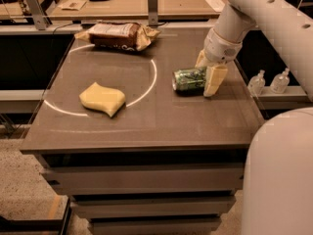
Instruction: Place green can upright
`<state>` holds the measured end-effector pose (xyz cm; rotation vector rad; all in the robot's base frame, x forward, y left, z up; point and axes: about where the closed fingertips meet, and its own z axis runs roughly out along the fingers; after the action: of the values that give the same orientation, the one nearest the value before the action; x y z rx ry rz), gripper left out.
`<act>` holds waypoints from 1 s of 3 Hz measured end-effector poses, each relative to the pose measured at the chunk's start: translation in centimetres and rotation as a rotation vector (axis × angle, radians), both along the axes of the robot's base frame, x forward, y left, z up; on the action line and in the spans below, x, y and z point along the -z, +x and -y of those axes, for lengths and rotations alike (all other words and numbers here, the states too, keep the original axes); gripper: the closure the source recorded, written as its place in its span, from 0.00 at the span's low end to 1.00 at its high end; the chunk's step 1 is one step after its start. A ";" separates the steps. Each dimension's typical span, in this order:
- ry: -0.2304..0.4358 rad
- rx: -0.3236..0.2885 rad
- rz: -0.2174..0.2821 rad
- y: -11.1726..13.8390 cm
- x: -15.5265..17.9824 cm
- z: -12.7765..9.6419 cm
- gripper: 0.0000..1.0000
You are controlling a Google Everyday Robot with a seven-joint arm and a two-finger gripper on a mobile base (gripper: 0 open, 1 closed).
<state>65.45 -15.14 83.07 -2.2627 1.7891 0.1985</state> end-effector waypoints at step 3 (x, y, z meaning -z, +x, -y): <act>-0.142 0.087 -0.034 -1.2 -1.8 1.4 1.00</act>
Offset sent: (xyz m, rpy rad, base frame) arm -0.0352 -0.0221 0.0045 -0.4397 0.1204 -0.0404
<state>64.22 -16.58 84.85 -2.2817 1.9728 0.0970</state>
